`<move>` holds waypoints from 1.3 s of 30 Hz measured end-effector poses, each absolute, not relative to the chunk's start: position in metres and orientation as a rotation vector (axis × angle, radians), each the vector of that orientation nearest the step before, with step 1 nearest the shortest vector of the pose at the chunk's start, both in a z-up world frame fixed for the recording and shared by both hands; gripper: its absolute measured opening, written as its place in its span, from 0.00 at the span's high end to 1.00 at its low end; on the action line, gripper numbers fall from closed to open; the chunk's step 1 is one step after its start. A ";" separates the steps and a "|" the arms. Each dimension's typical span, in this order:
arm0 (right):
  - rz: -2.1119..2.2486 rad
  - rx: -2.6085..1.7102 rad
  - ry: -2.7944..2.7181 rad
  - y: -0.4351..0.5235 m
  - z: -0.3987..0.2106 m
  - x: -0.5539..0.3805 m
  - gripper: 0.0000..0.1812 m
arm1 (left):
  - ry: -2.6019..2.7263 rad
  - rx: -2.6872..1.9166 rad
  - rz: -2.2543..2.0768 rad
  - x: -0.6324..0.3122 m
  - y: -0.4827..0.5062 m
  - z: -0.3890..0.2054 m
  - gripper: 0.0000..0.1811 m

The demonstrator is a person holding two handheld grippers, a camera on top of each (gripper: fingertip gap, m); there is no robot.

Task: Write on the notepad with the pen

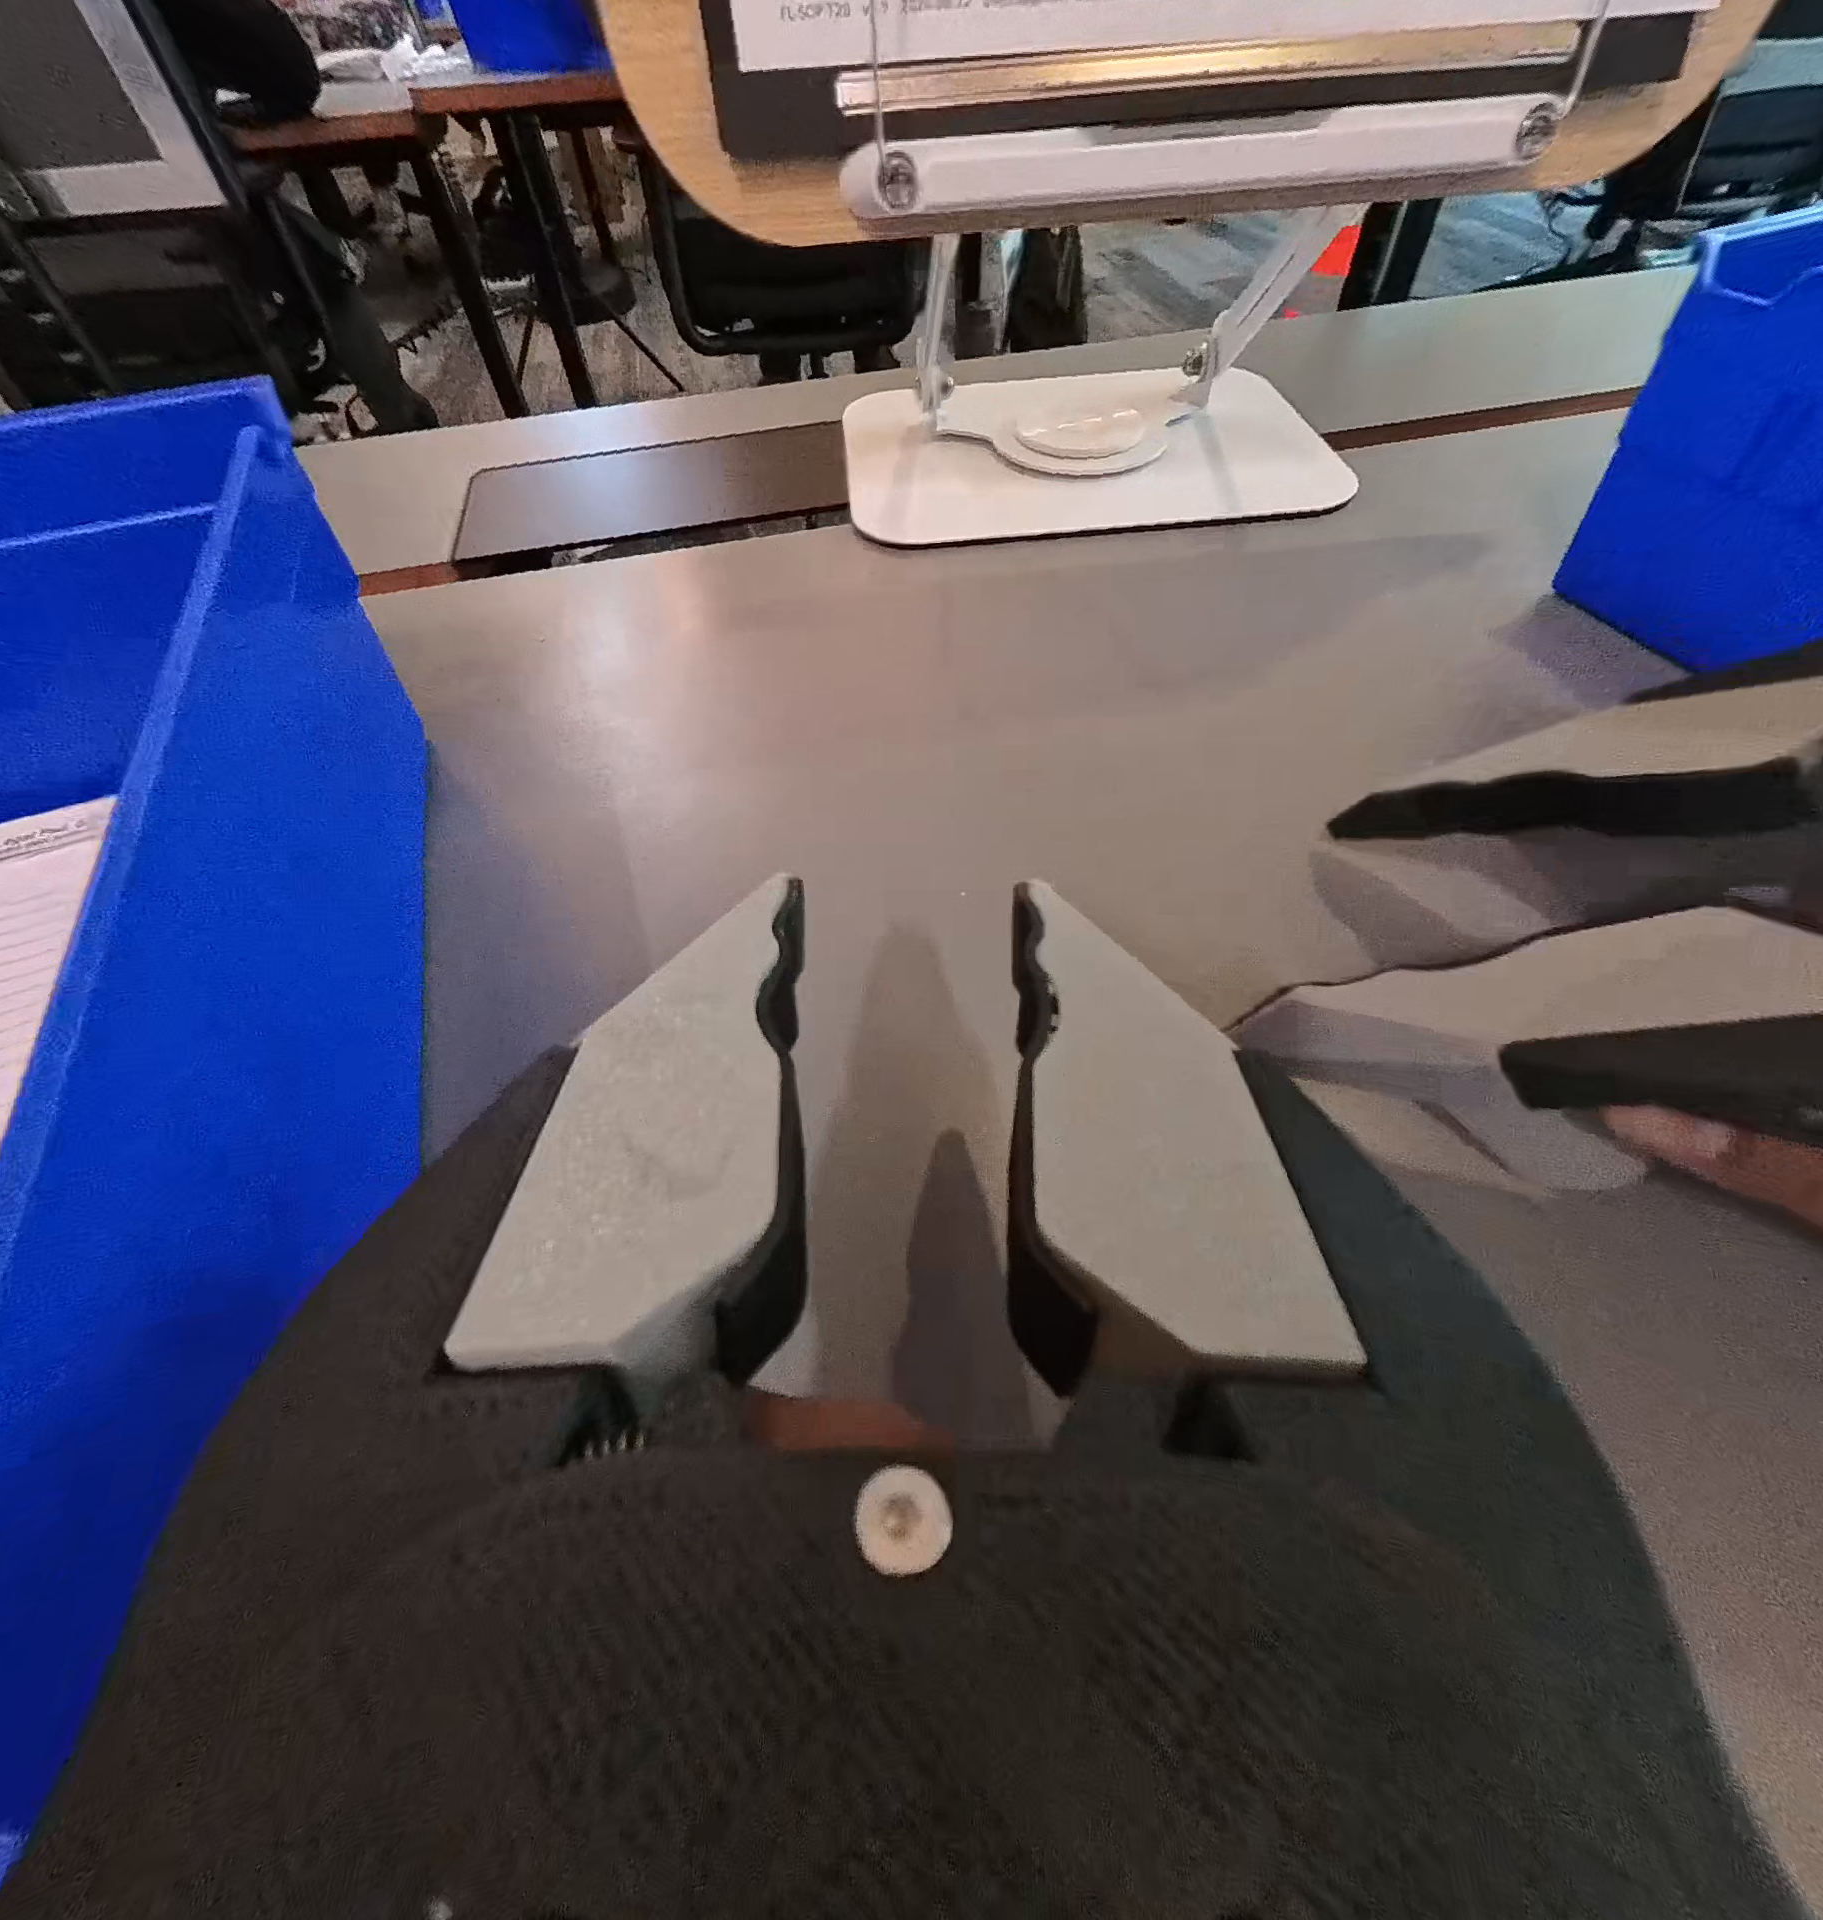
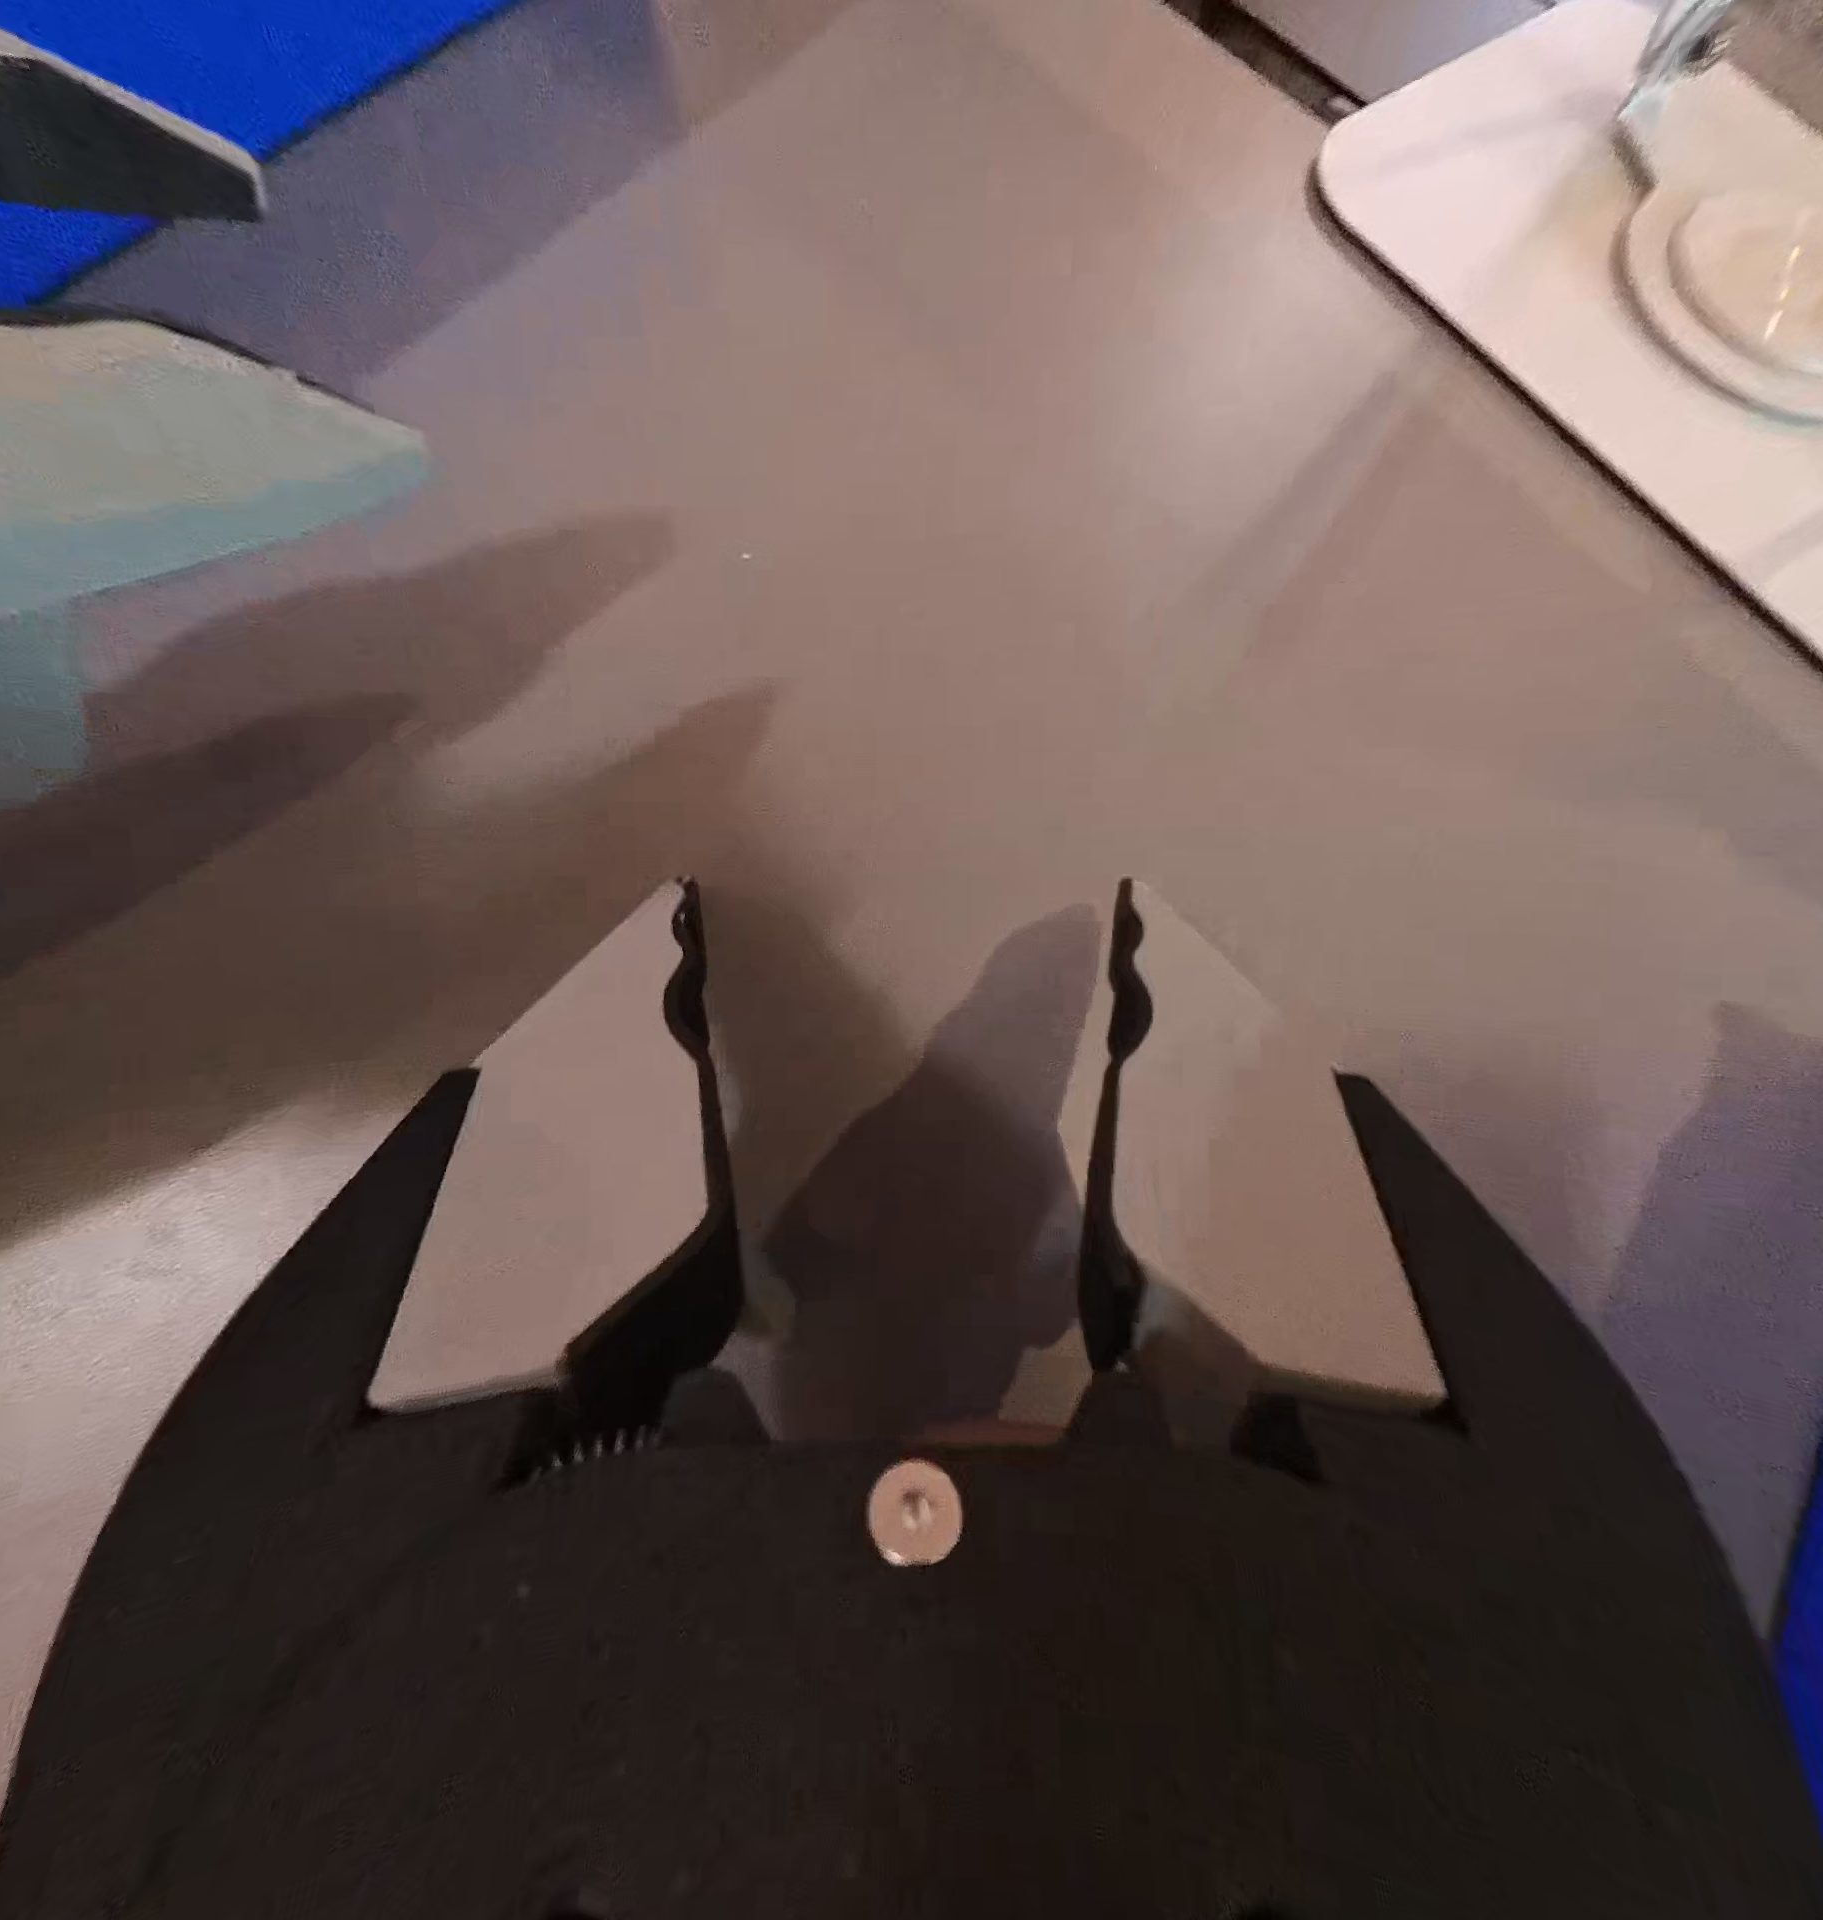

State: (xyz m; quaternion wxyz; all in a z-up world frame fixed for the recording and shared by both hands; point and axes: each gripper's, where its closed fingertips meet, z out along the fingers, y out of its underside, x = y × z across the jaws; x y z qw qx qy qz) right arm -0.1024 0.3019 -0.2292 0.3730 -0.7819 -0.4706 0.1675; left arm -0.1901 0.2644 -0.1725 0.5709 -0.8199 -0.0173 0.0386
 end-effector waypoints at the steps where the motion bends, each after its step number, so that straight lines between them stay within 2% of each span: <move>1: 0.465 -2.030 -1.203 0.299 -0.231 -0.103 0.60 | -0.061 -1.933 0.077 -0.193 0.264 -0.174 0.79; 22: 0.493 -2.057 -1.173 0.300 -0.233 -0.102 0.60 | -0.040 -1.961 -0.008 -0.182 0.251 -0.174 0.77; 26: 0.494 -2.057 -1.175 0.300 -0.233 -0.102 0.60 | -0.020 -1.879 -0.122 -0.179 0.211 -0.132 0.79; 30: 0.497 -2.055 -1.182 0.300 -0.233 -0.104 0.60 | -0.096 -1.731 -0.069 -0.251 0.162 -0.055 0.79; 32: 0.498 -2.053 -1.186 0.300 -0.233 -0.106 0.60 | -0.140 -1.750 0.015 -0.300 0.151 -0.034 0.78; 35: 0.498 -2.053 -1.187 0.300 -0.233 -0.106 0.59 | -0.218 -1.901 0.126 -0.364 0.151 -0.047 0.75; 39: 0.498 -2.053 -1.187 0.300 -0.233 -0.106 0.59 | -0.293 -2.072 0.219 -0.404 0.160 -0.090 0.76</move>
